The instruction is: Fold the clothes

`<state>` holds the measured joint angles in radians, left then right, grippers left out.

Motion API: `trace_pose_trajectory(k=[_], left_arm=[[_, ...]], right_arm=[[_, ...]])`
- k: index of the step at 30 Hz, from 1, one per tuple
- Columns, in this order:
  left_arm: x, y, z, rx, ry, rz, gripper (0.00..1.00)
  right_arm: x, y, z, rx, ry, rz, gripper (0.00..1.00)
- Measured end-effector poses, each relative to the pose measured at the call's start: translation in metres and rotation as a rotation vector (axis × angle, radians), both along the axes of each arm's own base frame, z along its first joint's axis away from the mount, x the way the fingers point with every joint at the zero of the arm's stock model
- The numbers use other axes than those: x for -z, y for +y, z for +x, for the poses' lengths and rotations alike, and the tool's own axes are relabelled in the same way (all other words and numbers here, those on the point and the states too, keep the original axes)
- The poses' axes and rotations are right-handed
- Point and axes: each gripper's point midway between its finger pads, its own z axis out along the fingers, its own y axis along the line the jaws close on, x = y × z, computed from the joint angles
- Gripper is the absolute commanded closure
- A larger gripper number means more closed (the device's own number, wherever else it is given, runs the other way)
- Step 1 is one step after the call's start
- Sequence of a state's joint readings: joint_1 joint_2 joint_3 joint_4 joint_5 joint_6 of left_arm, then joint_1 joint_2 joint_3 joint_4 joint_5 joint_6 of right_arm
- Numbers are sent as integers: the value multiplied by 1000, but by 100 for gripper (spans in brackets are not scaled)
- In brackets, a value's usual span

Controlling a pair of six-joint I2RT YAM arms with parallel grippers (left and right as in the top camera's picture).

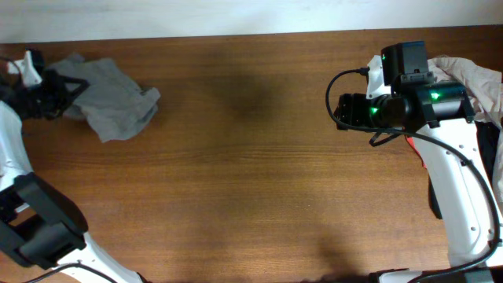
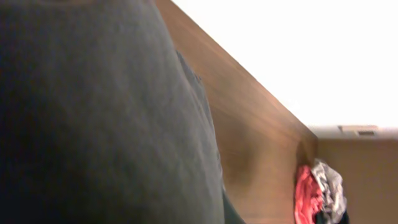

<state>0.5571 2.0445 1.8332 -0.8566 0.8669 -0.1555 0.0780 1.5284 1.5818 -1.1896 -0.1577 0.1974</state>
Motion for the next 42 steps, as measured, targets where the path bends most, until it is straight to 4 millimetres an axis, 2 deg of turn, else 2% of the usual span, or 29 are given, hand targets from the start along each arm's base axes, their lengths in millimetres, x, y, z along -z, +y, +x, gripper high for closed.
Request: trace_pose_trajectory(k=[2, 4, 10, 14, 17, 19, 21, 24, 26, 28, 31, 37, 42], left_arm=[[4, 13, 1, -30, -14, 3, 100], [-1, 25, 7, -53, -62, 12, 99], [-44, 58, 36, -112, -292, 61, 100], [-72, 66, 50, -128, -415, 85, 100], [-75, 66, 51, -136, -416, 65, 100], [-69, 64, 48, -140, -383, 43, 100], [-54, 60, 43, -143, -314, 9, 100], [-19, 58, 36, -149, -193, -29, 100], [20, 55, 30, -145, -85, -61, 100], [49, 53, 25, -141, -11, -90, 100], [79, 49, 13, -147, 97, -129, 100], [109, 43, -30, -195, 353, -163, 100], [125, 36, -63, -223, 542, -158, 99]], right_arm=[[0, 0, 0, 0, 0, 0, 21], [0, 0, 0, 0, 0, 0, 21], [0, 0, 0, 1, -1, 0, 21], [0, 0, 0, 0, 1, 0, 21], [1, 0, -2, 0, 9, -1, 21], [1, 0, -3, 1, 14, -1, 21], [1, 0, -3, 1, 16, -1, 21], [3, 0, -6, 0, 28, -2, 22], [4, -1, -9, 0, 42, -3, 22], [5, -1, -11, 0, 49, -4, 23], [6, -1, -15, 0, 68, -5, 23], [6, -1, -15, 0, 67, -5, 23], [6, -1, -14, 0, 63, -5, 23]])
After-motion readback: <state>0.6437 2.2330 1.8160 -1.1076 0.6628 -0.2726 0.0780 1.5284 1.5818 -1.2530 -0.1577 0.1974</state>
